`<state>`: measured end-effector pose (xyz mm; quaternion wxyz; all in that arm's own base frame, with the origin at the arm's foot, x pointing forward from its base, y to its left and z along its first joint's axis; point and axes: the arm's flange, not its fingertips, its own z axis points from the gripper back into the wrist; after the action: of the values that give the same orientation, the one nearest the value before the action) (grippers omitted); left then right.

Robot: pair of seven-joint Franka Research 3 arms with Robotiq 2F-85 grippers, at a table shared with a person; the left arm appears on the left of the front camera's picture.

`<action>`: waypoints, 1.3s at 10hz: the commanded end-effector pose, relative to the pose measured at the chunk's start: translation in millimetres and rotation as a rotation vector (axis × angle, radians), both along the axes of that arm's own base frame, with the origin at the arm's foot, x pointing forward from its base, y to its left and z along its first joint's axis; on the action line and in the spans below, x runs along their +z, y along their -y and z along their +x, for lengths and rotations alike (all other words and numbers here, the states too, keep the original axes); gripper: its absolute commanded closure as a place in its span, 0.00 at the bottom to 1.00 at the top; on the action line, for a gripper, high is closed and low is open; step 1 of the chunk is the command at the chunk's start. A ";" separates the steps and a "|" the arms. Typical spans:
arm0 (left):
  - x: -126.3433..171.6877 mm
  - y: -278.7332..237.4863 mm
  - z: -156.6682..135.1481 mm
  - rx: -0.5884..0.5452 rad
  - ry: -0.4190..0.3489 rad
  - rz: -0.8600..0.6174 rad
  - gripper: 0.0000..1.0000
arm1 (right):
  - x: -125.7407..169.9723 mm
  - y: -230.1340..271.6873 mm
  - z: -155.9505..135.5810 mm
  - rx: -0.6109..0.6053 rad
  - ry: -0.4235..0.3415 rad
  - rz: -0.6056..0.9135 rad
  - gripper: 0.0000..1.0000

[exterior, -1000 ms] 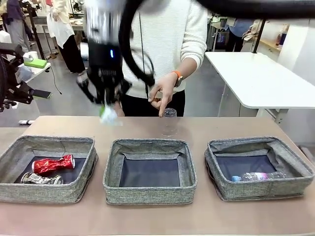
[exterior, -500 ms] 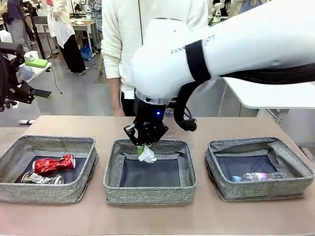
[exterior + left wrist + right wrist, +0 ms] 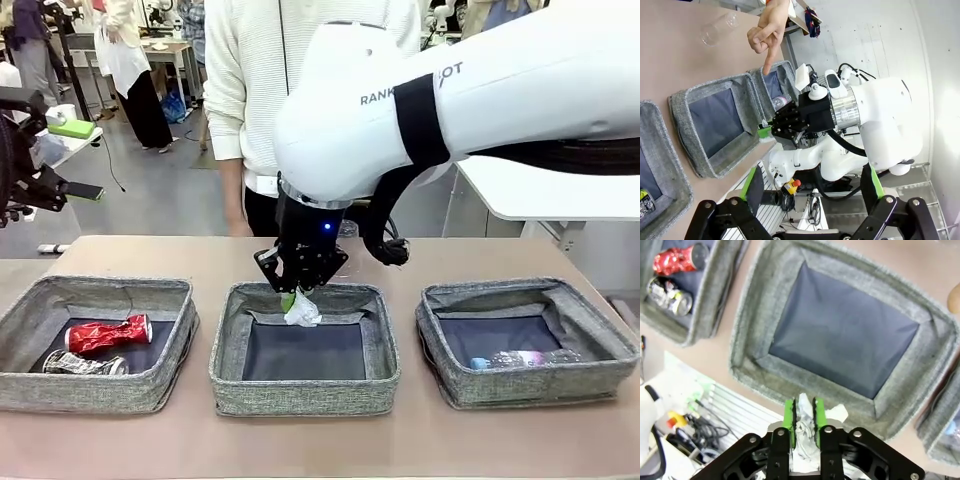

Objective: Sort the waste into the appropriate baskets.
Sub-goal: Place the picked waste into the Fabric basket indicated by the person.

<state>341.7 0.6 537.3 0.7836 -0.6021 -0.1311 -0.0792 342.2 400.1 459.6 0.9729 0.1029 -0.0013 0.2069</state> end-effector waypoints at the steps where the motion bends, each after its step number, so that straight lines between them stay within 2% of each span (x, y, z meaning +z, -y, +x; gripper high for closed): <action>1: 1.3 0.3 -0.4 -0.005 0.022 -0.019 0.00 | -1.9 -1.6 -1.0 -0.041 0.017 0.013 0.13; 2: 1.3 0.3 -0.4 -0.005 0.022 -0.019 0.00 | -2.2 -1.2 -0.5 -0.056 0.027 0.016 0.00; 4: 1.3 0.3 -0.4 -0.005 0.022 -0.019 0.00 | -0.5 -0.4 0.9 -0.089 0.057 0.012 0.00; 8: 1.3 0.3 -0.4 -0.005 0.022 -0.019 0.00 | -1.4 1.8 1.9 -0.118 0.054 0.028 0.00; 12: 1.3 0.3 -0.4 -0.005 0.022 -0.019 0.00 | 7.3 7.4 2.2 -0.106 0.024 0.115 0.00; 13: 1.3 0.3 -0.4 -0.005 0.022 -0.019 0.00 | 11.3 12.6 2.8 -0.096 -0.008 0.180 0.00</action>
<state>341.7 0.6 537.3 0.7836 -0.6021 -0.1311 -0.0792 349.1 401.3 470.7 0.9768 0.1482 -0.0224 0.1531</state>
